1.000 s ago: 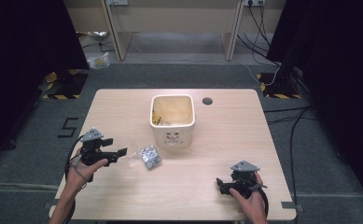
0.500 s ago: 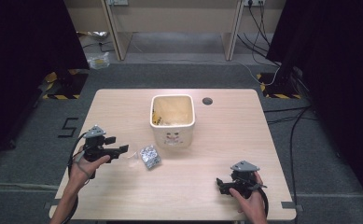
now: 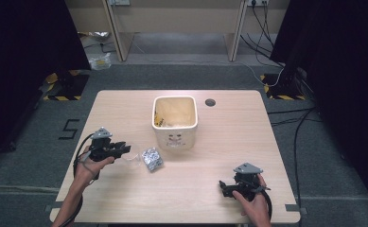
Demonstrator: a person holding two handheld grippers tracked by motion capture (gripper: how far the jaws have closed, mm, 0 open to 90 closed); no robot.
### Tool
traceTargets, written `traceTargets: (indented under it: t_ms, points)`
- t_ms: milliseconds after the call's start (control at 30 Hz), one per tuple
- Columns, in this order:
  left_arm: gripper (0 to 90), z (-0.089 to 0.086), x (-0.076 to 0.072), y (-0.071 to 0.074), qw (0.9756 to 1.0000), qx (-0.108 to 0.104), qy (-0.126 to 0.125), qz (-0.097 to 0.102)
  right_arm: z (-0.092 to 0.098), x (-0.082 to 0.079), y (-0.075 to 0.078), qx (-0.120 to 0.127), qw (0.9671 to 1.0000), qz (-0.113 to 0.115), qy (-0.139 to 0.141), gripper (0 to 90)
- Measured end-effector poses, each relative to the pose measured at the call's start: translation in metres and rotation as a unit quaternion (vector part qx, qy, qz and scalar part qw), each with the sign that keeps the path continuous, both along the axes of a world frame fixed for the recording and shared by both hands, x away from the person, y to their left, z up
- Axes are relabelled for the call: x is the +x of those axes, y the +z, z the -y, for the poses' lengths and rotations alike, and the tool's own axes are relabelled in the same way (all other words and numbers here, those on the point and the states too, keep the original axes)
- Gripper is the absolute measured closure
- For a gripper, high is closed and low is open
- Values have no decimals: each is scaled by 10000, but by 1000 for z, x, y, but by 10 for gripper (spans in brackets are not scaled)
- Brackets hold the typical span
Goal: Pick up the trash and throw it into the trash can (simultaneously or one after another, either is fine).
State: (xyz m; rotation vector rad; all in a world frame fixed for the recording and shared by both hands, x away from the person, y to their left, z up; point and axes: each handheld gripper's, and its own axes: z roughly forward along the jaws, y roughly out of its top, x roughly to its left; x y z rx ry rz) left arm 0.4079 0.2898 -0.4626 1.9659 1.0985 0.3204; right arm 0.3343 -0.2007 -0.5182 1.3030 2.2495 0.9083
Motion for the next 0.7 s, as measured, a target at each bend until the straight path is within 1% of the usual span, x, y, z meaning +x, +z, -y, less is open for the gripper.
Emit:
traceTargets:
  t_ms: [67,167,200,233,267,300,367,433,467,500,533,700]
  points:
    - [764,2,-1,-1,10000,-1,-38,21,0,0,0,-7,10000,4,4,3]
    - [802,3,-2,0,10000,10,-65,54,0,0,0,0,10000,-4,0,3]
    - [819,4,-3,3,9998,14,-103,142,0,0,0,-6,10000,2,3,3]
    - [827,4,-3,3,9998,14,-103,142,0,0,0,0,10000,-6,0,3]
    - [830,5,-5,7,9996,81,-128,233,0,0,0,-6,10000,0,3,3]
    - [834,5,-5,7,9996,81,-128,233,0,0,0,-6,10000,0,3,3]
    - [838,6,-7,11,9993,110,-162,327,0,0,0,-6,10000,3,4,3]
    - [841,6,-7,13,9992,106,-172,352,0,0,0,-7,10000,3,5,3]
    - [841,6,-8,16,9990,99,-174,409,0,0,0,1,10000,-6,0,3]
    - [841,6,-8,16,9990,99,-174,409,0,0,0,0,10000,-7,-1,3]
    - [842,4,-7,19,9987,70,-146,475,0,0,0,-6,10000,0,3,3]
    - [841,3,-7,26,9984,64,-113,557,0,0,0,-7,10000,2,3,3]
